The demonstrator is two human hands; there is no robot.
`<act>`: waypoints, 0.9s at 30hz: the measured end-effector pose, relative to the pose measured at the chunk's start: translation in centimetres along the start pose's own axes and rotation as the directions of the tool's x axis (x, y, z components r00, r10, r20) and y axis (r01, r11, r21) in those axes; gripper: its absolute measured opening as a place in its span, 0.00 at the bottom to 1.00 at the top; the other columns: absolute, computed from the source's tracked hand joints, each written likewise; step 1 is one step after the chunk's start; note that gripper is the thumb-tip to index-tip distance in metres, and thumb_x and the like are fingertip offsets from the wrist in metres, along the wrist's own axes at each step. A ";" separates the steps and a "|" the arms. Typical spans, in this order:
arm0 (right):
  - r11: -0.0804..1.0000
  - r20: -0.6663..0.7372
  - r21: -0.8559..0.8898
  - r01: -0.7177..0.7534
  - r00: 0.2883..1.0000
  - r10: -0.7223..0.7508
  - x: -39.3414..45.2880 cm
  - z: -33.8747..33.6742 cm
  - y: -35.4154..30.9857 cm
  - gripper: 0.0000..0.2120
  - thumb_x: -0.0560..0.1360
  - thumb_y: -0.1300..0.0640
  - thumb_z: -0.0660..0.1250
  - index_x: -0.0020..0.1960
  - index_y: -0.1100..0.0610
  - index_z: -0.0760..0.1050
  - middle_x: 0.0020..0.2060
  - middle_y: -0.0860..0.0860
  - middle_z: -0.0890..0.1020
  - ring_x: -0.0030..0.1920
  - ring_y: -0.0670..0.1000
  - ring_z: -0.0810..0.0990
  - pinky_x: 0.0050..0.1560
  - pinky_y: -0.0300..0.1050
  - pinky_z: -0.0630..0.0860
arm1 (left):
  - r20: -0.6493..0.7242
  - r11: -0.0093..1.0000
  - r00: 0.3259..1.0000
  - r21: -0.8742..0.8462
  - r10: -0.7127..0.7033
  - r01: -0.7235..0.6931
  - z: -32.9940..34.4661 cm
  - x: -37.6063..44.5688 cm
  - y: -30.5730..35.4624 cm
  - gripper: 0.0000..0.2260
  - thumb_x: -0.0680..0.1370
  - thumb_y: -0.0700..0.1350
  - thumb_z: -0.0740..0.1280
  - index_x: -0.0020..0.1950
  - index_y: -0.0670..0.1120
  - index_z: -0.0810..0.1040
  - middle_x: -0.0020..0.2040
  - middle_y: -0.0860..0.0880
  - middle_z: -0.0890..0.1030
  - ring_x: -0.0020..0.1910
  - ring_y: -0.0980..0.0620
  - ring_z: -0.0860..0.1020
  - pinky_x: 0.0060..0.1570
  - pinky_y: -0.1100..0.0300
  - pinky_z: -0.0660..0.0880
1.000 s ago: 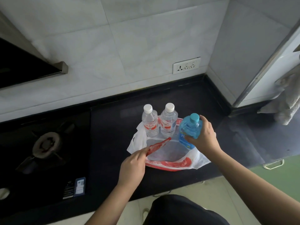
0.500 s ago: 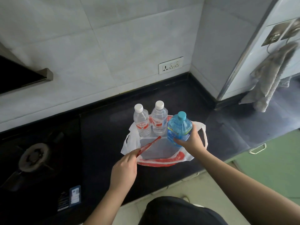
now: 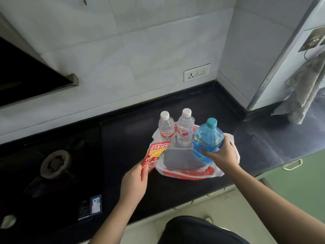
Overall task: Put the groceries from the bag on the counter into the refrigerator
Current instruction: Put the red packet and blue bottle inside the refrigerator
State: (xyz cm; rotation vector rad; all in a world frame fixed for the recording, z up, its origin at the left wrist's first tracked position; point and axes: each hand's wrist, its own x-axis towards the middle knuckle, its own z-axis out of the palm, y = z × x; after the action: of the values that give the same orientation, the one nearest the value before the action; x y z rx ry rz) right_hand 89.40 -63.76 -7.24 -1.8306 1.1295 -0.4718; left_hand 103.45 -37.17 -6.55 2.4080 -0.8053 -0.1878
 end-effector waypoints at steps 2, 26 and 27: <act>0.999 0.011 0.039 0.024 1.000 -0.025 -0.9 -0.7 -0.9 0.35 0.59 0.50 0.82 0.60 0.48 0.68 0.48 0.39 0.76 0.48 0.44 0.77 0.40 0.33 0.71 | 0.032 0.997 0.998 -0.057 -0.059 0.061 -0.6 -0.3 -0.8 0.12 0.80 0.49 0.64 0.58 0.44 0.79 0.50 0.52 0.82 0.47 0.61 0.78 0.44 0.66 0.77; 0.807 0.603 0.485 -0.337 0.797 -0.029 -12.2 0.0 -9.6 0.32 0.61 0.51 0.81 0.60 0.58 0.73 0.51 0.57 0.85 0.49 0.59 0.84 0.40 0.54 0.82 | 0.253 0.517 0.892 -0.742 -0.374 0.427 -7.2 -4.3 -2.6 0.13 0.74 0.52 0.68 0.58 0.52 0.80 0.51 0.54 0.85 0.51 0.52 0.84 0.52 0.52 0.79; 0.851 0.588 0.447 -0.275 0.807 -0.049 -12.3 0.3 -10.2 0.28 0.62 0.53 0.80 0.58 0.57 0.74 0.49 0.55 0.85 0.48 0.57 0.85 0.39 0.51 0.82 | 0.247 0.517 0.893 -0.743 -0.377 0.424 -7.4 -4.5 -2.7 0.14 0.74 0.52 0.68 0.58 0.53 0.79 0.52 0.54 0.85 0.51 0.52 0.84 0.53 0.51 0.79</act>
State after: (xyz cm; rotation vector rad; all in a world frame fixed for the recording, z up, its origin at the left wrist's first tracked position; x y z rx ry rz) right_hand 88.49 -51.40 2.84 -1.2753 0.5977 -0.0920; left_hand 103.44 -29.17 -2.27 1.6702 -0.0748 -0.6536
